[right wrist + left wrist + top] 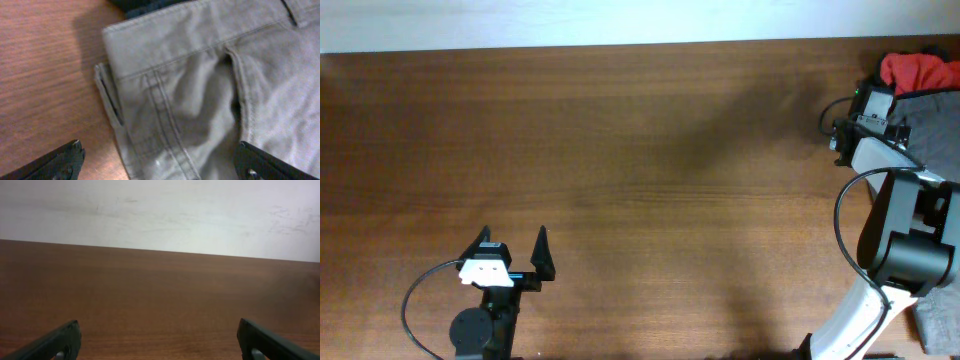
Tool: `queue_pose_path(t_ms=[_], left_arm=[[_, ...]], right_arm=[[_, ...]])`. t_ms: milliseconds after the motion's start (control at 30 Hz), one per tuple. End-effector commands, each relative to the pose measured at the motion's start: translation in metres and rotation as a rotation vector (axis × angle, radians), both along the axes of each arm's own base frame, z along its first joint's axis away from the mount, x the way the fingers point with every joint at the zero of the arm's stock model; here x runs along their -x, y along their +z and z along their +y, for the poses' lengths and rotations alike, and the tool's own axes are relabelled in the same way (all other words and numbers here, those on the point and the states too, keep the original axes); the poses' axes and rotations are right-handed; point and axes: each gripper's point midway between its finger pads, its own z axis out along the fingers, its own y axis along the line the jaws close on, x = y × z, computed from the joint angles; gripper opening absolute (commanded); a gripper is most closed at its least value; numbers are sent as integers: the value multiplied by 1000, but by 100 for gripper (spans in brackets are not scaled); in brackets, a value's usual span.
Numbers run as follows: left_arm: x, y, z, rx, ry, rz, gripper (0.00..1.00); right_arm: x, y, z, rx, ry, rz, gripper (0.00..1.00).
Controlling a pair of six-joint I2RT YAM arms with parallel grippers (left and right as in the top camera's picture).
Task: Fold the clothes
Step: 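Grasp the grey shorts' waistband edge with the right gripper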
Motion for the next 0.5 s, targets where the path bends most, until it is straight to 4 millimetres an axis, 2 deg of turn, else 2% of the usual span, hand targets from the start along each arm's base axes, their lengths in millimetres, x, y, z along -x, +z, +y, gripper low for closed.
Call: queue_pose_path(t_ms=[0,233,333,467], left_arm=[[0,-2,0,-16,2,-3,99],[0,-2,0,-16,2,-3,99],[0,-2,0,-16,2,-3,99],[0,-2,0,-16,2,-3,99]], right_arm=[[-8,-5,2,-19,26,-14,99],[-6,-21,0,13,51,45,100],[-5,-23,-2,19,44,50,100],[-4,-21,-5,35,30,48,95]])
